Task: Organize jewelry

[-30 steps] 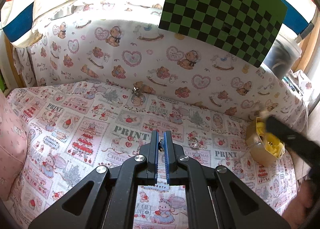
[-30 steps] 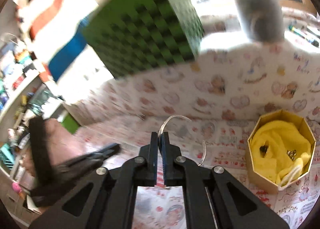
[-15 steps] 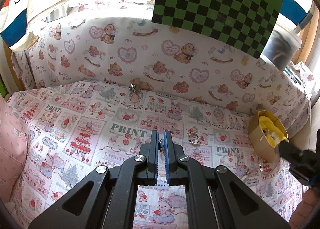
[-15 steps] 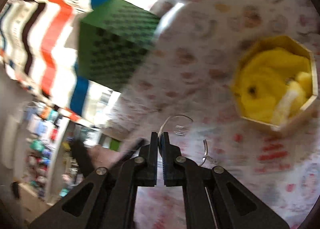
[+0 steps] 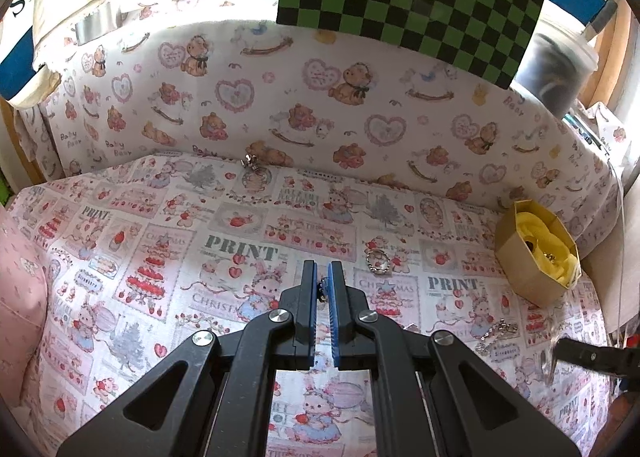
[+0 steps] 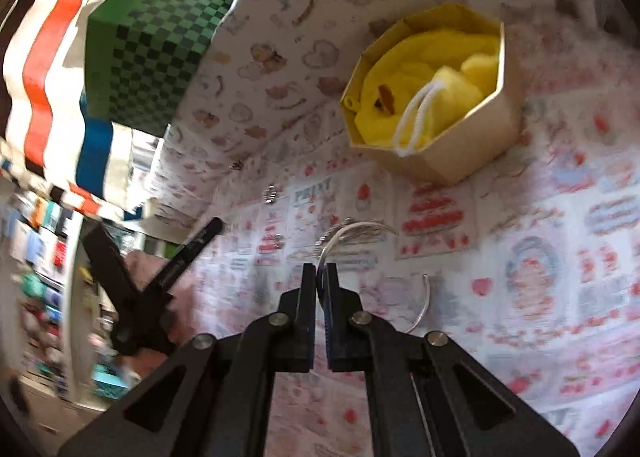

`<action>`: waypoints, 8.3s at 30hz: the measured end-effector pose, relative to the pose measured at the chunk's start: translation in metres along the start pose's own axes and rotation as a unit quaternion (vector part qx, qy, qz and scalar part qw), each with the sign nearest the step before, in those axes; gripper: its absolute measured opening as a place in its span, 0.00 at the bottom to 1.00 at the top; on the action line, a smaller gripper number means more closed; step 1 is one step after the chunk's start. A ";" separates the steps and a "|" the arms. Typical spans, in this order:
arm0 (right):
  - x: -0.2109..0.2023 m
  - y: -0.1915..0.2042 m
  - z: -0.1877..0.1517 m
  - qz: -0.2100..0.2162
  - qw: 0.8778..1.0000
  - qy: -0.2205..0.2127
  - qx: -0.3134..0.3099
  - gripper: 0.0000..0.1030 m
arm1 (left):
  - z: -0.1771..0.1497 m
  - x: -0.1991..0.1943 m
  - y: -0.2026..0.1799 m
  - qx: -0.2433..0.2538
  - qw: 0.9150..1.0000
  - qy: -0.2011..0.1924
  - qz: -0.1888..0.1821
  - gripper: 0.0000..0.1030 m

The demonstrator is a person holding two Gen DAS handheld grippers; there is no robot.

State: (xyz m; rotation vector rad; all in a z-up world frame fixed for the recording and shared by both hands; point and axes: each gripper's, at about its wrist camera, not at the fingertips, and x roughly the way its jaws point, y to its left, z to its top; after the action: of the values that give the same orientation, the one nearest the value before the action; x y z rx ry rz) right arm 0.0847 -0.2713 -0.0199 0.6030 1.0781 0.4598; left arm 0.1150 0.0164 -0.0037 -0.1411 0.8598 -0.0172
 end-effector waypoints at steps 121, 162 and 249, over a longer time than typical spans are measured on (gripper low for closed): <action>-0.042 0.014 0.032 -0.219 0.925 -0.253 -0.179 0.99 | -0.012 -0.027 -0.068 0.091 0.995 -0.029 0.021 0.94; -0.046 0.013 0.027 -0.187 0.945 -0.232 -0.137 0.99 | -0.015 -0.018 -0.071 0.098 0.995 -0.006 -0.022 0.12; -0.071 -0.022 0.063 -0.087 0.949 -0.264 -0.147 0.08 | 0.042 0.015 -0.194 0.098 0.982 0.028 -0.158 0.12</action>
State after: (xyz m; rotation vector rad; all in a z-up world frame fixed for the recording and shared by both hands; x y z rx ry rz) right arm 0.1147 -0.3458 0.0353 0.3312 0.5287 0.2733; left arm 0.1647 -0.1717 0.0375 -0.0923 0.8788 -0.4043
